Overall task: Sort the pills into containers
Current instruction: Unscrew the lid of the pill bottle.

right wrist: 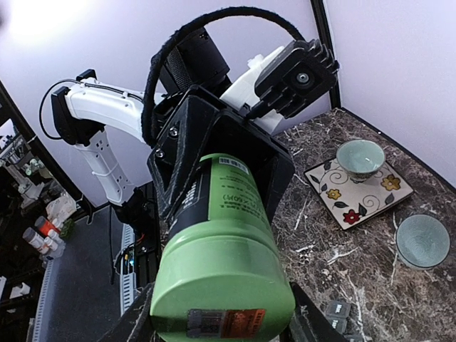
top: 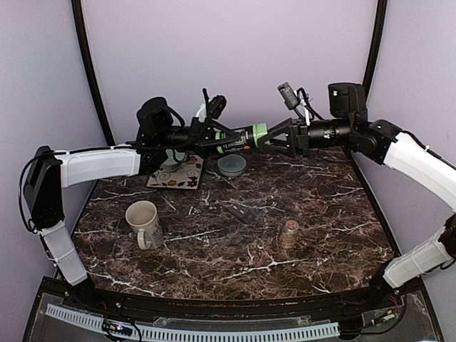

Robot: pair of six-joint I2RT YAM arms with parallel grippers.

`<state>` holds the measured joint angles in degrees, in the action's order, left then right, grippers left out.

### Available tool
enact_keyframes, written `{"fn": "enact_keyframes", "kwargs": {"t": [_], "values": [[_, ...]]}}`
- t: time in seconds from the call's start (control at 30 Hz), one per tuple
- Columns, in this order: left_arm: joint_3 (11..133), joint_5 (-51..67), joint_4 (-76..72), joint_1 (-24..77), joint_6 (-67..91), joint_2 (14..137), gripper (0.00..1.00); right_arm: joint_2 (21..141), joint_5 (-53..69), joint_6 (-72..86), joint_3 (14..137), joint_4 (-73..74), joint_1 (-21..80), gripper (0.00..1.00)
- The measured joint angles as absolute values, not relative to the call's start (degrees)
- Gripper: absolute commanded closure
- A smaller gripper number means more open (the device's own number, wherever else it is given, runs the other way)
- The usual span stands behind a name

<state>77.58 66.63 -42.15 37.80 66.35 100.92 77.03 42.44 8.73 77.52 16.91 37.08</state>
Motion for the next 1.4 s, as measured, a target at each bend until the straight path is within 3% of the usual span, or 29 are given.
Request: {"fn": "enact_keyframes", "kwargs": {"t": [0.3,0.43,0.53,0.7,0.83,1.07,1.4], "values": [[77.6,67.0,-45.4,38.5,69.0,101.5,1.00,74.9,39.3,5.2,76.9,17.8,37.6,0.90],[77.6,67.5,-47.4,38.9,70.8,102.4,1.00,73.8,38.3,5.0,75.9,17.7,37.8,0.85],[77.6,67.7,-48.9,39.0,72.0,102.9,1.00,73.7,38.0,4.9,75.8,17.9,37.8,0.73],[77.8,68.3,-49.8,38.9,73.2,103.3,1.00,74.1,38.3,5.1,76.1,18.1,37.8,0.38],[77.9,68.8,-50.0,38.7,73.3,103.3,1.00,75.0,39.0,5.7,76.7,18.3,37.7,0.26],[77.9,69.5,-49.7,38.6,72.1,103.3,1.00,75.3,39.2,7.0,77.0,18.9,37.6,0.17],[78.6,69.1,-49.4,38.6,69.8,103.3,1.00,75.3,40.1,9.6,77.0,18.9,37.5,0.14]]}}
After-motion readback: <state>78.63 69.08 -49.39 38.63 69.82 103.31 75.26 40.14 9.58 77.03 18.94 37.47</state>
